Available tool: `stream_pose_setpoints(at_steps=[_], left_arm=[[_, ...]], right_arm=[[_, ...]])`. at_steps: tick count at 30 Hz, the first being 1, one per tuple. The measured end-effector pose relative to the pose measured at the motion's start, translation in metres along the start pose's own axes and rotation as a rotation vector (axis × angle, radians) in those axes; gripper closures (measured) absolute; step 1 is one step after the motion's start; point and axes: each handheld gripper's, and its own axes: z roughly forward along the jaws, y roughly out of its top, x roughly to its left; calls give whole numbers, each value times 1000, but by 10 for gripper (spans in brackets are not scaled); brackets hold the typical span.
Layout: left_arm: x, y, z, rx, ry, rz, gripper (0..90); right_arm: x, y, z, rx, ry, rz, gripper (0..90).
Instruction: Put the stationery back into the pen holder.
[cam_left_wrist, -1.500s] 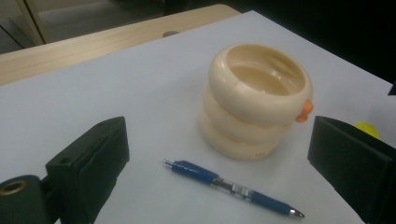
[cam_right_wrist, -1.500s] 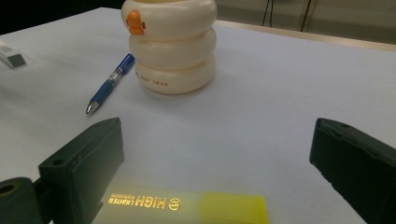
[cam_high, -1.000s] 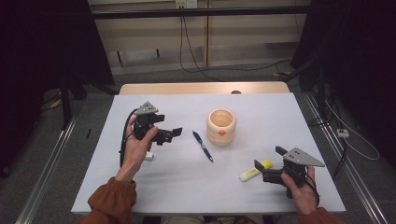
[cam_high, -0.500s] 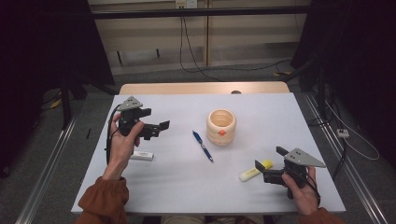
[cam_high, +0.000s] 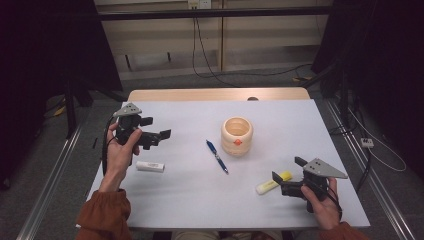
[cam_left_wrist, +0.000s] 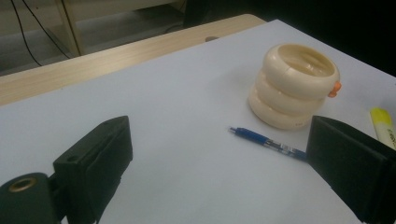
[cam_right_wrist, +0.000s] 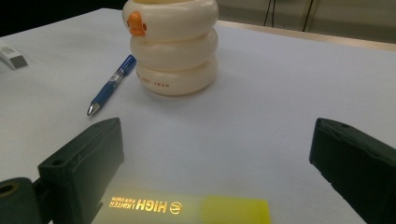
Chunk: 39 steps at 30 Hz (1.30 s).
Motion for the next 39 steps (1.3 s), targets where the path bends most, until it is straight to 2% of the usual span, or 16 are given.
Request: stream_pose_setpoints(at_steps=[5, 8, 9, 10, 12, 17, 19, 21, 24, 30, 32, 34, 39], left_arm=[[1, -4, -1, 58, -12, 5, 84], [4, -11, -4, 91, -27, 10, 123], [7, -13, -6, 95, -33, 12, 147], [9, -15, -8, 97, -32, 0, 134], [14, -20, -13, 101, -18, 7, 131], [24, -29, -28, 144, 0, 14, 131], [28, -32, -33, 139, -9, 13, 132], [32, -35, -38, 149, -10, 33, 132], [38, -40, -43, 155, -35, 33, 132], [48, -47, -46, 182, -46, 68, 116], [50, -50, -45, 204, -33, 122, 105], [51, -52, -42, 231, -37, 128, 106], [52, -56, -38, 292, -62, 199, 106]], right_arm=[[-1, -1, -1, -4, -3, 5, 28], [0, -1, -1, 1, -2, 2, 29], [-1, -1, -1, 1, -4, 2, 29], [-1, -1, -1, 2, -5, 3, 29], [-1, -1, -1, 3, -6, 4, 28], [0, -1, 0, 3, -6, 8, 29], [0, -1, 0, 4, -7, 7, 29], [0, -1, 0, 4, -6, 4, 29], [0, -1, 0, 5, -8, 5, 28], [0, -1, 1, 7, -4, 0, 29], [-1, -1, 1, 8, -6, 1, 29], [0, -1, 1, 7, -5, 1, 29], [0, -1, 1, 8, -6, 1, 29]])
